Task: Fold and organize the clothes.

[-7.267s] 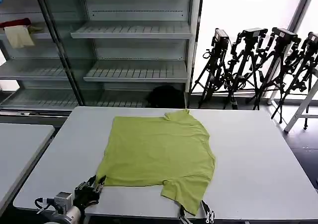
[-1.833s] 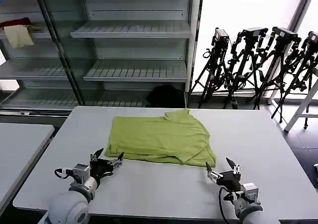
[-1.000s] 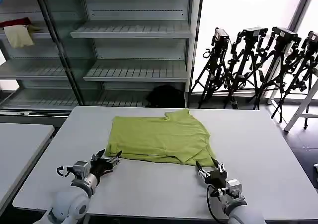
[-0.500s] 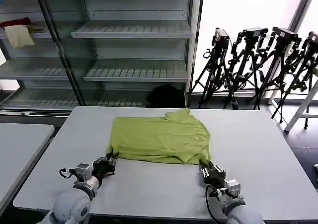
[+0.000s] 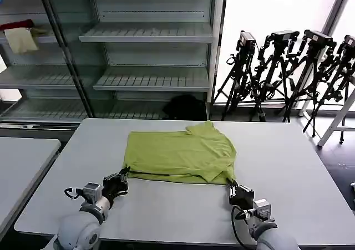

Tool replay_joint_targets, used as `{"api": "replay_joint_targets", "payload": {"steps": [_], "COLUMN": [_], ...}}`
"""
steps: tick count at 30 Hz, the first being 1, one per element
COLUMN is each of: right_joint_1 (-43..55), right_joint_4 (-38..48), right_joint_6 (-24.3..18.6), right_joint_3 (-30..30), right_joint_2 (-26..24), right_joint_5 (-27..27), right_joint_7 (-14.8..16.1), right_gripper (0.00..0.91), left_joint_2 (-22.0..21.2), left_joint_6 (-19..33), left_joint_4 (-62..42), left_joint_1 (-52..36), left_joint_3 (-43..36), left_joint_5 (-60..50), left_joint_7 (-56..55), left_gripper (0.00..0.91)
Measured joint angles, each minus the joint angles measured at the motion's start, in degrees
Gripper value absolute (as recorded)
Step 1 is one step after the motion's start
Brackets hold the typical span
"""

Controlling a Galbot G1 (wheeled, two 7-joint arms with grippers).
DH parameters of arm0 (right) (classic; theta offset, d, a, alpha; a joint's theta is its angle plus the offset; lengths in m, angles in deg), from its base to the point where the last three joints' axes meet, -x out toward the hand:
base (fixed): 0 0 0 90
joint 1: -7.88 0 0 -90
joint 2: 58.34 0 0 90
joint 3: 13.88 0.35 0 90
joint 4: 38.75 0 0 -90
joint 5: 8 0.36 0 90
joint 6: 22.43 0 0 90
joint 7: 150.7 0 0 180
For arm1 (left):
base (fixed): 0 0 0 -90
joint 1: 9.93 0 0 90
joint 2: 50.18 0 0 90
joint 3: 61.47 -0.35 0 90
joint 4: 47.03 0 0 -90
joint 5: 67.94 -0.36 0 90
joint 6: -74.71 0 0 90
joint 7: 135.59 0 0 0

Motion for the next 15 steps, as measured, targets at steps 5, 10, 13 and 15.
{"api": "replay_joint_targets", "payload": {"steps": [5, 10, 13, 15], "right_joint_1": [-1.2, -2.6, -3.0, -3.2], "right_joint_4": [-0.8, -1.8, -1.9, -1.9], "right_joint_6": [0.0, 0.1, 0.1, 0.1], "right_joint_3": [0.5, 1.2, 1.3, 1.3], "right_joint_2": [-0.3, -0.9, -0.9, -0.8], "right_joint_5": [-0.2, -0.3, -0.5, -0.6], "right_joint_7": [0.0, 0.1, 0.1, 0.1], "right_gripper": [0.020, 0.020, 0.020, 0.020], "left_joint_2": [0.5, 0.4, 0.5, 0.5], "left_joint_6": [0.4, 0.6, 0.4, -0.1], "left_joint_4": [1.2, 1.8, 2.3, 2.4], "left_joint_1": [1.9, 2.6, 2.8, 2.9], "left_joint_3": [0.1, -0.1, 0.2, 0.1], "left_joint_5": [-0.9, -1.7, -1.7, -1.8], "left_joint_7": [-0.1, -0.5, -0.5, -0.6], "left_gripper": [0.000, 0.846, 0.907, 0.907]}}
